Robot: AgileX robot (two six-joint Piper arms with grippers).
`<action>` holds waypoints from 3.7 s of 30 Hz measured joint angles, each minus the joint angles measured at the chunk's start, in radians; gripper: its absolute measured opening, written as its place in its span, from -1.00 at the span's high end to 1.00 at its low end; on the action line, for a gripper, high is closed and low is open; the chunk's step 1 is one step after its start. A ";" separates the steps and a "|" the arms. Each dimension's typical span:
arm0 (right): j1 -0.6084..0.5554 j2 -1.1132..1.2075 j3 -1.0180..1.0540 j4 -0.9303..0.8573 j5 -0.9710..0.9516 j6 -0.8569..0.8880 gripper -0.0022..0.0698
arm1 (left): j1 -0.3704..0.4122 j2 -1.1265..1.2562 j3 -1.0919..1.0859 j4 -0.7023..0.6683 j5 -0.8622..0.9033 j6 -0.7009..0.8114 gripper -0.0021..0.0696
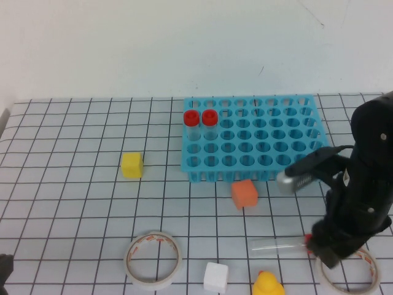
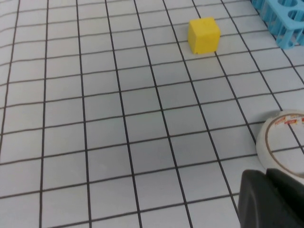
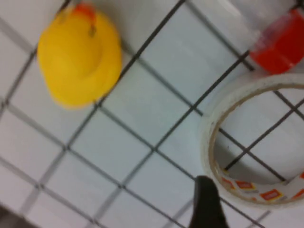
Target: Place the test tubes
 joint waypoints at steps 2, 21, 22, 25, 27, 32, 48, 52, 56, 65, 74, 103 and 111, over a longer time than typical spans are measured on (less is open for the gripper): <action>0.000 0.000 0.000 0.010 -0.050 0.152 -0.23 | 0.000 0.000 0.000 0.000 0.012 0.000 0.95; 0.264 0.000 0.000 -0.409 -0.314 1.747 -0.22 | -0.041 0.000 0.005 -0.010 0.011 0.000 0.95; 0.282 0.000 0.000 -0.456 -0.304 1.804 -0.22 | -0.047 0.000 0.005 -0.010 0.012 0.000 0.95; 0.302 0.008 0.000 -0.515 -0.287 1.887 -0.22 | -0.058 0.000 0.005 -0.010 0.012 0.000 0.95; 0.303 0.017 0.000 -0.510 -0.283 1.904 -0.22 | -0.060 0.000 0.005 -0.010 0.011 0.000 0.95; 0.303 0.022 0.000 -0.471 -0.278 1.917 -0.20 | -0.066 0.000 0.005 -0.010 0.011 0.000 0.95; 0.303 0.100 0.000 -0.405 -0.177 2.255 0.39 | -0.067 0.000 0.005 -0.016 0.010 0.000 0.95; 0.303 0.100 0.000 -0.453 -0.173 2.233 0.40 | -0.067 0.000 0.005 -0.016 0.010 0.000 0.95; 0.303 0.102 0.000 -0.476 -0.169 2.196 0.40 | -0.067 0.000 0.005 -0.016 0.011 0.000 0.95; 0.303 0.114 0.000 -0.533 -0.031 2.020 0.58 | -0.067 0.000 0.005 -0.016 0.032 0.000 0.95; 0.320 0.112 -0.032 -0.495 0.057 1.948 0.93 | -0.067 0.000 0.005 -0.016 0.053 0.000 0.95; 0.328 0.110 -0.186 -0.255 0.017 1.951 0.94 | -0.067 0.000 0.005 -0.016 0.235 0.000 0.95; 0.328 0.110 -0.186 -0.269 0.028 1.951 0.94 | -0.067 0.000 0.005 -0.016 0.237 0.000 0.95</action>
